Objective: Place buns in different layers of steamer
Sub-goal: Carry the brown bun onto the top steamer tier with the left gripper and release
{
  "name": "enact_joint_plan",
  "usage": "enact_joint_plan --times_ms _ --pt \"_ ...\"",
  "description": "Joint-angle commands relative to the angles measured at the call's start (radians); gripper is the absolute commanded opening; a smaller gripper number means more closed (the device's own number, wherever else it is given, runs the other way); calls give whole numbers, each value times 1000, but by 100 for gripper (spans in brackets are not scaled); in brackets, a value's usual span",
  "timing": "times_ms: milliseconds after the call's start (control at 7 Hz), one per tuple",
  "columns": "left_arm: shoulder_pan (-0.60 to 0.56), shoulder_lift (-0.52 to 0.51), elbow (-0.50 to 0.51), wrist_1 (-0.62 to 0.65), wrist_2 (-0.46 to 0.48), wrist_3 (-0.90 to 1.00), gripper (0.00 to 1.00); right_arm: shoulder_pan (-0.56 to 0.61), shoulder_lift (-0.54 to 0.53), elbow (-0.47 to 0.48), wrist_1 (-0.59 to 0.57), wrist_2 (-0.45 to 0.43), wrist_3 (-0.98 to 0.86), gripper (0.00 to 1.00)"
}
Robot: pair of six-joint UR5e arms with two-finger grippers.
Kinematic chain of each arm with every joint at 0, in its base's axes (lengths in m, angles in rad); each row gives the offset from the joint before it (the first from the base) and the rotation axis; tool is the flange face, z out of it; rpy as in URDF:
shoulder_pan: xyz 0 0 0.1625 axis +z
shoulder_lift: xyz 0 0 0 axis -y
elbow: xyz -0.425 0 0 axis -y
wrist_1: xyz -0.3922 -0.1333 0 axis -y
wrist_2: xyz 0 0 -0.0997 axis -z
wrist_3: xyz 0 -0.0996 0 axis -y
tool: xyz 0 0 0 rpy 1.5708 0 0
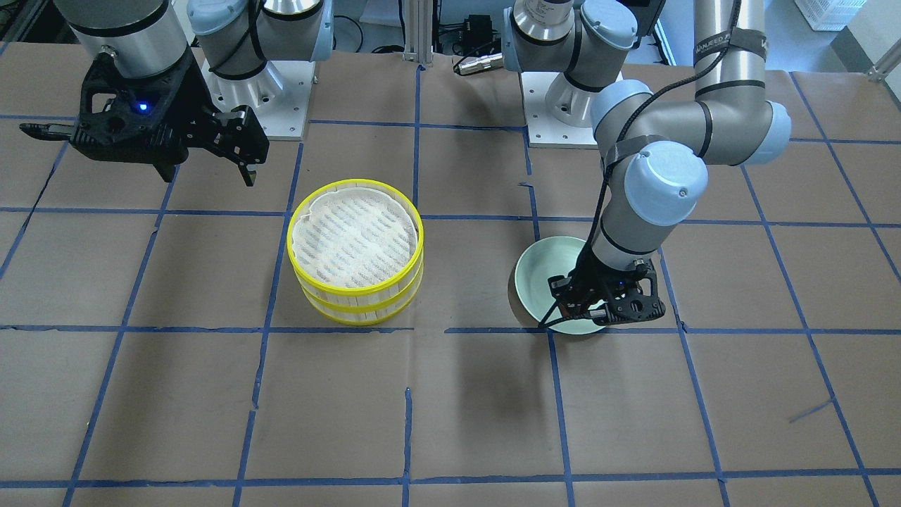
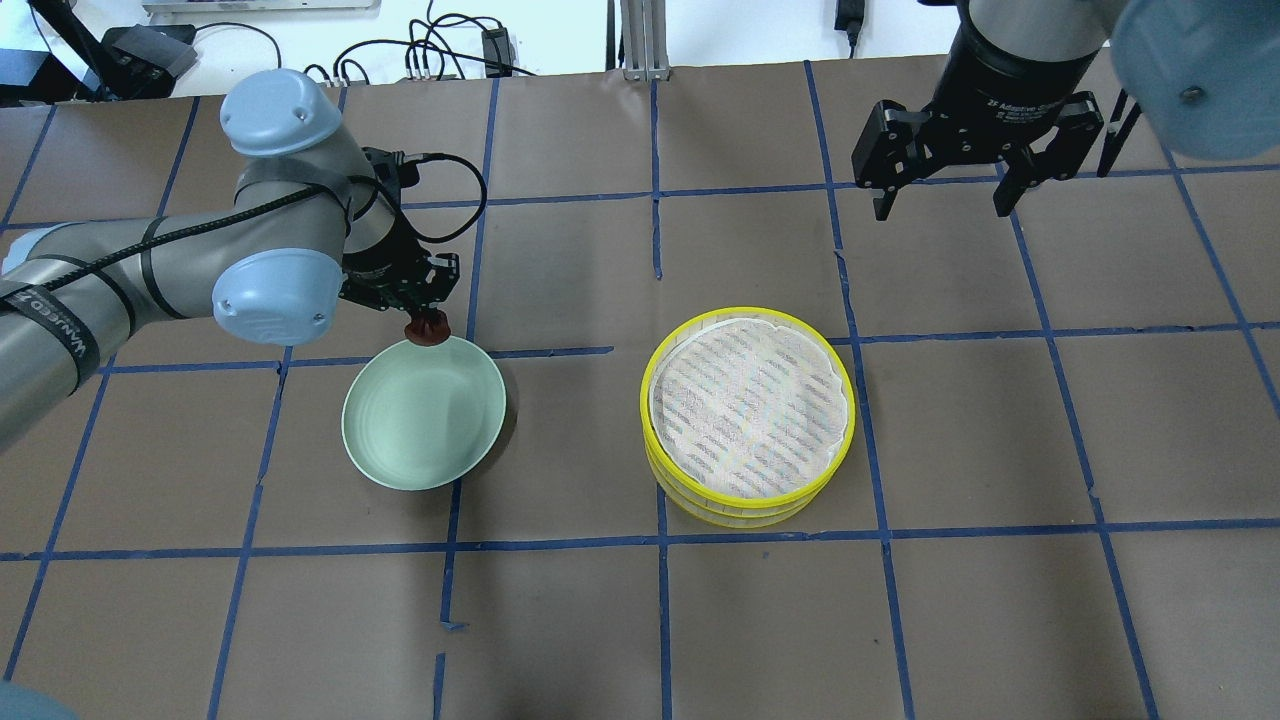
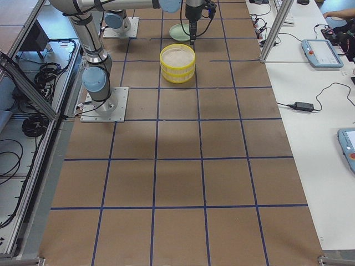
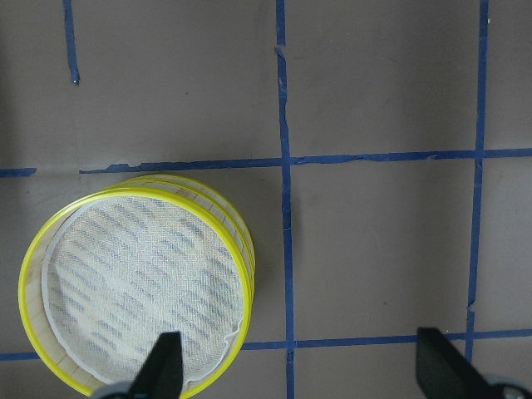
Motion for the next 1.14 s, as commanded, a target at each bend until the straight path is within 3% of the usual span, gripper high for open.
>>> enact_joint_plan --times_ms 0,429,714,857,1000 --pt "-146 37 34 -20 -103 -289 10 -1 0 0 0 -1 0 98" --pt "-424 27 106 34 -141 -694 10 -1 0 0 2 -1 -1 98" --pt "-494 -24 100 141 -151 -847 11 -3 2 0 2 -3 -1 98" --pt "-529 -67 100 182 -162 -880 59 -3 0 0 3 -3 -1 98" --pt "-540 -81 103 219 -156 -903 99 -4 0 -2 3 -3 -1 98"
